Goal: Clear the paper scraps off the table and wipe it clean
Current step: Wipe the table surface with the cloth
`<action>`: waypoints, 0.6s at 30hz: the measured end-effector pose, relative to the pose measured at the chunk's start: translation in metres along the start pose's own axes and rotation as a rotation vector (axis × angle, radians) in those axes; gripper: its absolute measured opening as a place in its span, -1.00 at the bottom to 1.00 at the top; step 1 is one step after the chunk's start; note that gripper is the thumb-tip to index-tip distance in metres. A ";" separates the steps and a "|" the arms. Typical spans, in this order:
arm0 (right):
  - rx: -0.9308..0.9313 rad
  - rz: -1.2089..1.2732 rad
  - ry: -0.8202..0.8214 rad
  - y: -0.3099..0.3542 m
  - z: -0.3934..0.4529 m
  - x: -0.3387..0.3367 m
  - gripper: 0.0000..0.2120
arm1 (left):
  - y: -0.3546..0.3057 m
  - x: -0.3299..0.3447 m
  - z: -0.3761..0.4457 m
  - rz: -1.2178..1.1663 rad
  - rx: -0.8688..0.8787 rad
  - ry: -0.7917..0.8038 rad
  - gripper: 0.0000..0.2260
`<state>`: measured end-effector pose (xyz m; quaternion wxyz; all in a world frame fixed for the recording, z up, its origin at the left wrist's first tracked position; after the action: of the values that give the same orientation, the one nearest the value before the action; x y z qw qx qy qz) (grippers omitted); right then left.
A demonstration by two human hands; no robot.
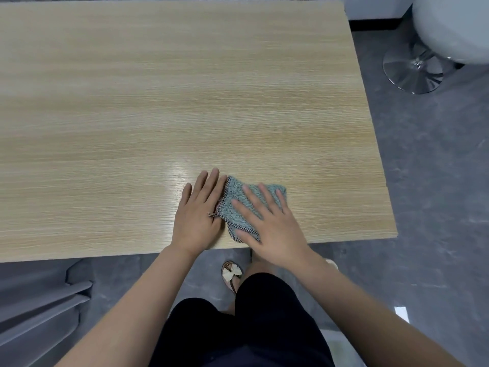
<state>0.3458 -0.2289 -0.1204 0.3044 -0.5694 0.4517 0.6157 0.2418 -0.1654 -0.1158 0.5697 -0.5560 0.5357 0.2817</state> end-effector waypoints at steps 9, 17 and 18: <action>0.174 0.002 0.034 -0.102 0.057 -0.025 -0.41 | -0.001 -0.013 0.060 0.059 -0.071 -0.031 -0.47; 0.432 0.056 0.032 -0.213 0.102 -0.046 -0.40 | -0.011 -0.016 0.108 0.063 -0.083 -0.030 -0.47; 0.438 0.049 0.026 -0.209 0.102 -0.046 -0.41 | -0.011 -0.016 0.108 0.060 -0.086 -0.036 -0.48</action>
<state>0.4961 -0.0454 -0.1248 0.3999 -0.4863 0.5924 0.5026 0.2796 -0.0623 -0.1188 0.5460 -0.5585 0.5293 0.3314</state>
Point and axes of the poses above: each hand's wrist, its own z-axis towards the middle knuckle, its own x-axis out of the palm, y = z × x, the point moved 10 cm from there along z, towards the middle knuckle, and after that the axes turned 13 degrees about -x, right-handed, at the moved point
